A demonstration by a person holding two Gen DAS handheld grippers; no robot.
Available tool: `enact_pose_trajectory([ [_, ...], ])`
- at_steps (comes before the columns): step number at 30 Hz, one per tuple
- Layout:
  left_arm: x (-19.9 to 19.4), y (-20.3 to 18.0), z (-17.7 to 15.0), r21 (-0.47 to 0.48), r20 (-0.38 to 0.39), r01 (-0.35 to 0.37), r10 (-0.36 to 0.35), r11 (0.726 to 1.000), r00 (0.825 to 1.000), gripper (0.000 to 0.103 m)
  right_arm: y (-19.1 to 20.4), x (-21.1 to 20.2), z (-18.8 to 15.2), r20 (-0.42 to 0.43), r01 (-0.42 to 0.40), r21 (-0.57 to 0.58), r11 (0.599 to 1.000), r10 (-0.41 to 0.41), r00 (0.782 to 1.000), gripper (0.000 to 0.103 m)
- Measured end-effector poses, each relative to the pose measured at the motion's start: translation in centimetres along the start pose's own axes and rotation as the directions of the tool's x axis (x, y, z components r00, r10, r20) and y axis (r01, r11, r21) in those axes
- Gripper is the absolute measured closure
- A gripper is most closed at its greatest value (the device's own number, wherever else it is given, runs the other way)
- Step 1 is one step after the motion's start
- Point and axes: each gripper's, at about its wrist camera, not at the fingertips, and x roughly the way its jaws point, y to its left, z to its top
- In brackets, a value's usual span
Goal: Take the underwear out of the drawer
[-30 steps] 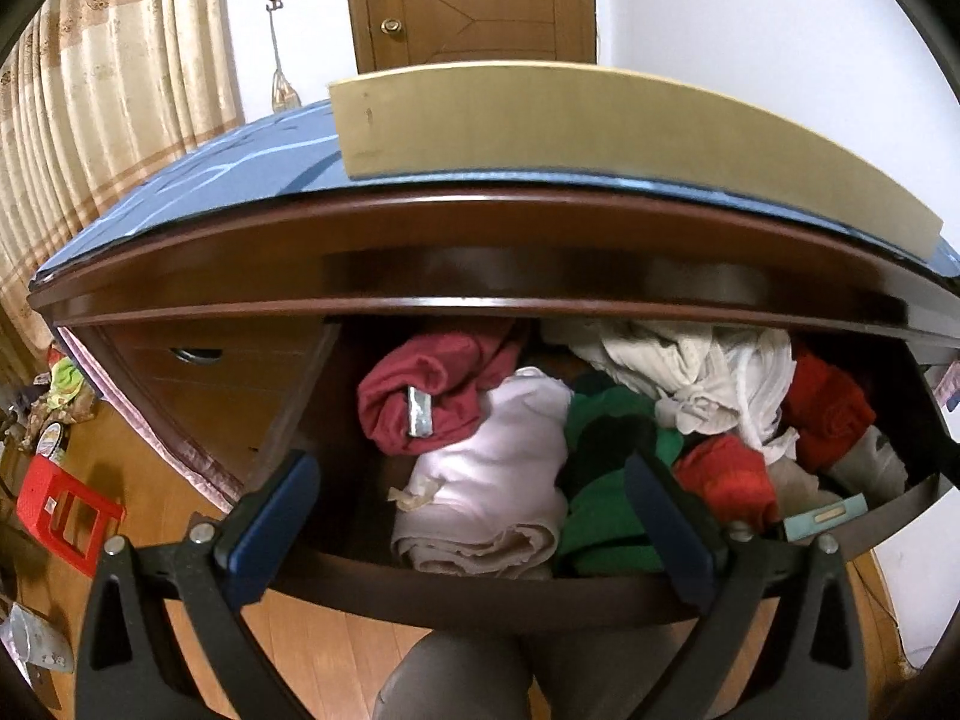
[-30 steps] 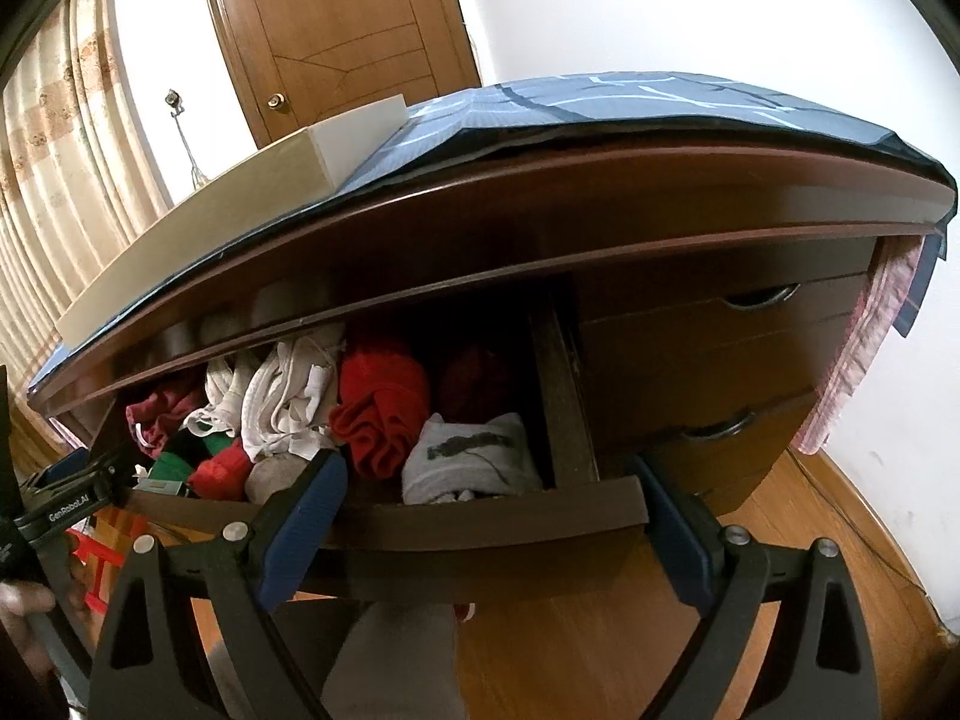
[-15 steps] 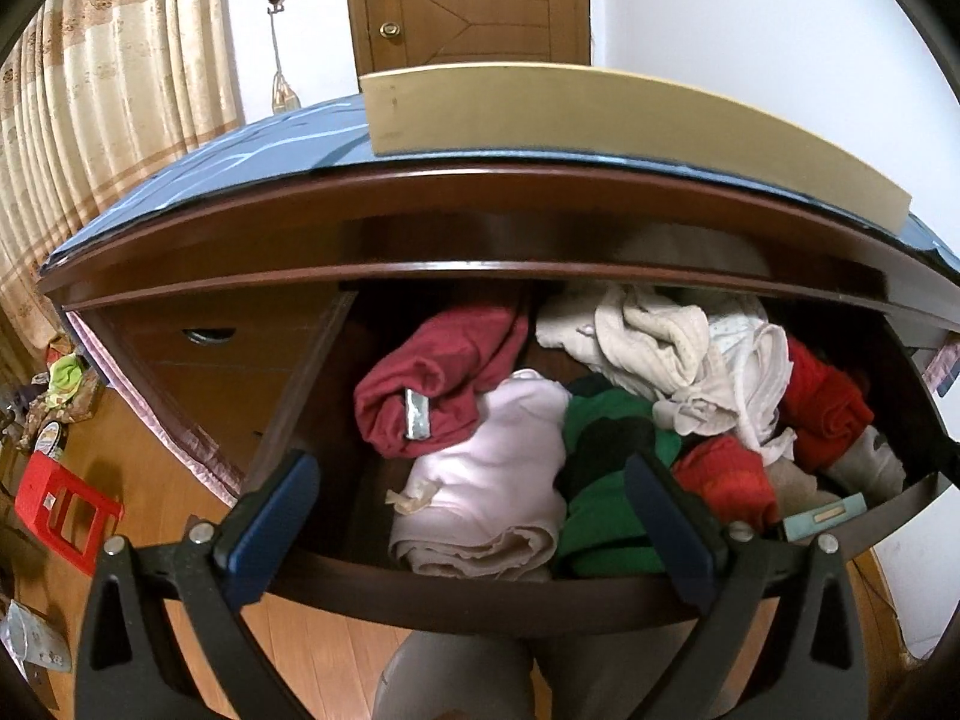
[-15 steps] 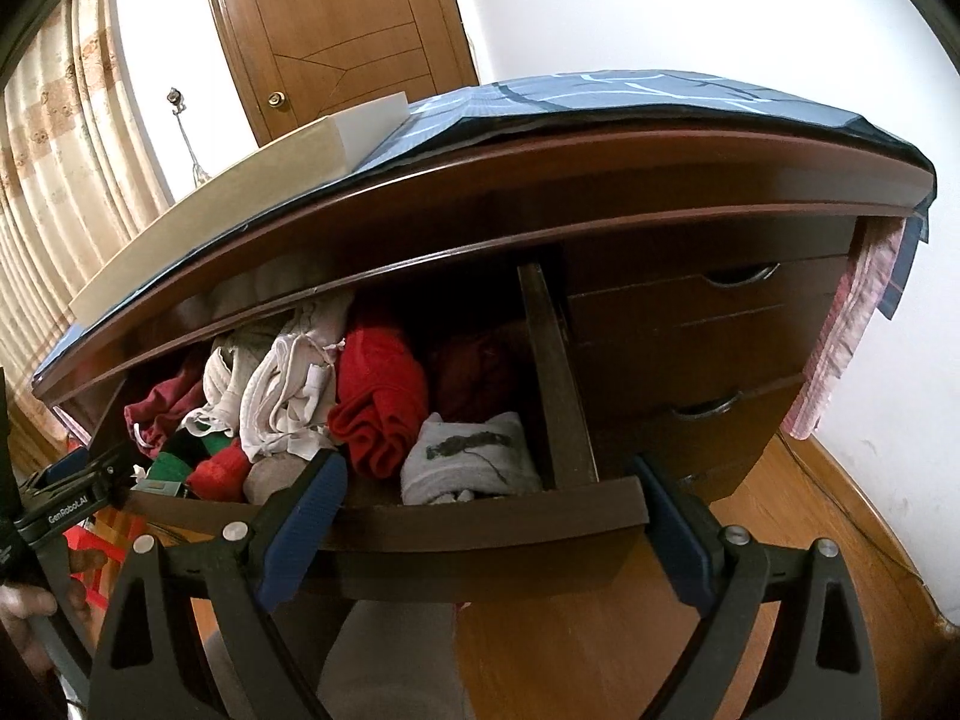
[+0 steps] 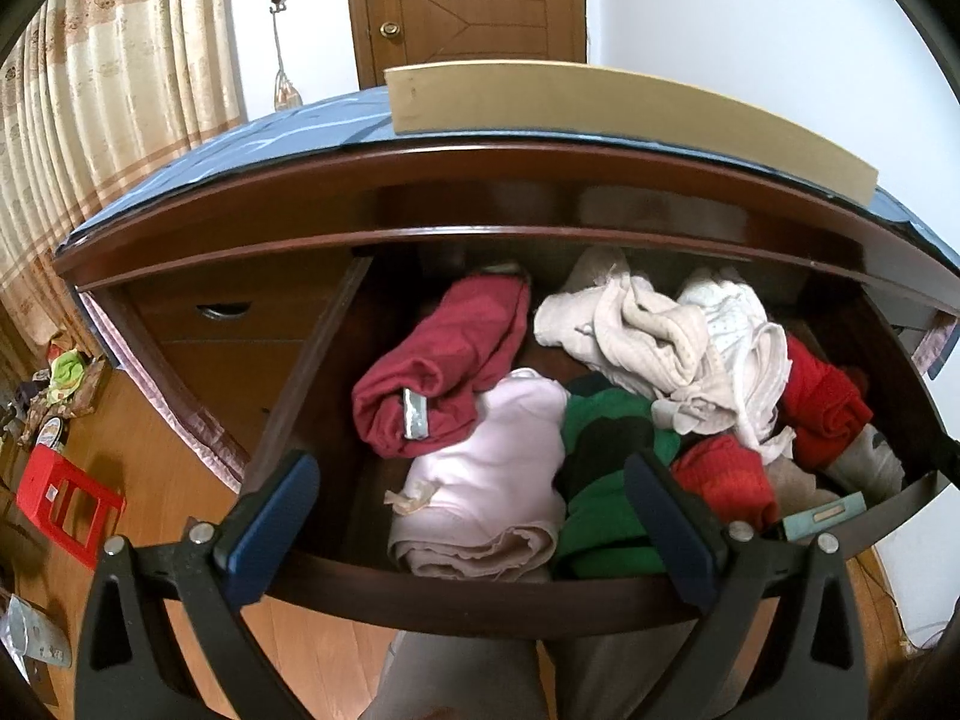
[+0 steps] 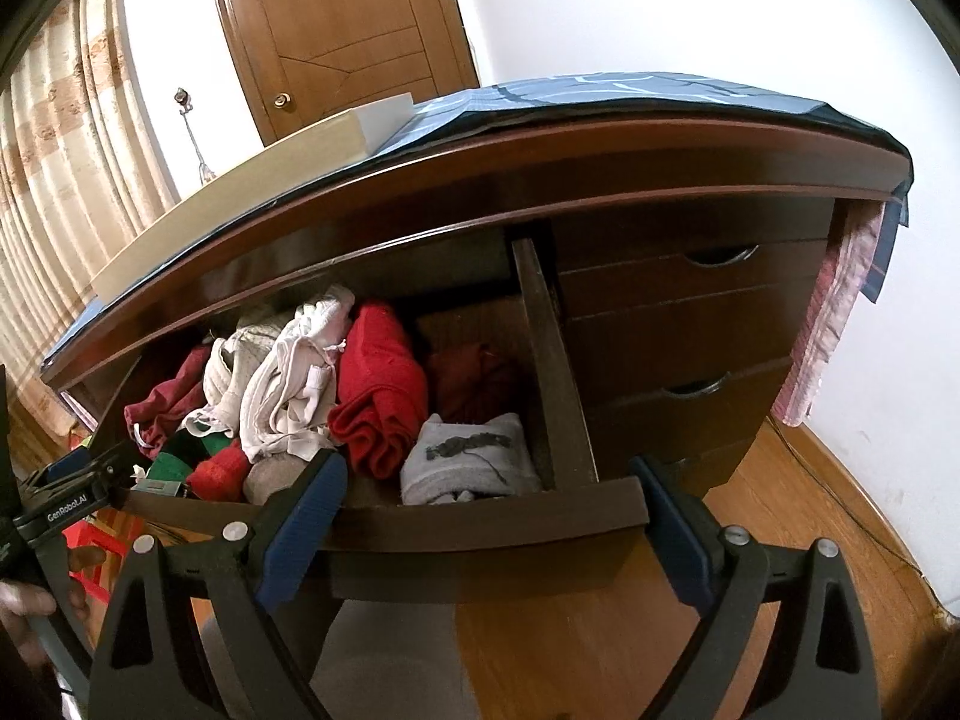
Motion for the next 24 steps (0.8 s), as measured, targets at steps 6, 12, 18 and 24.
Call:
enact_pose_trajectory([
  [6, -0.8, 0.2, -0.9, 0.002, 0.000, 0.007, -0.007, 1.000, 1.000, 0.000, 0.0, 0.1, 0.0, -0.002, -0.001, -0.003, 1.000, 0.001, 1.000, 0.008],
  [12, -1.2, 0.2, -1.3, 0.003, 0.001, 0.009, -0.009, 1.000, 1.000, 0.000, 0.0, 0.3, 0.2, -0.003, -0.001, -0.003, 1.000, 0.001, 1.000, 0.008],
  [18, -1.4, 0.3, -1.4, 0.002, -0.002, 0.006, -0.006, 1.000, 1.000, 0.000, 0.1, 0.4, 0.0, -0.004, -0.001, -0.006, 1.000, 0.000, 1.000, 0.008],
  [24, -1.4, 0.1, -1.2, 0.002, -0.003, -0.001, 0.001, 1.000, 1.000, 0.000, 0.2, 0.3, -0.2, -0.006, -0.003, -0.004, 1.000, 0.003, 1.000, 0.008],
])
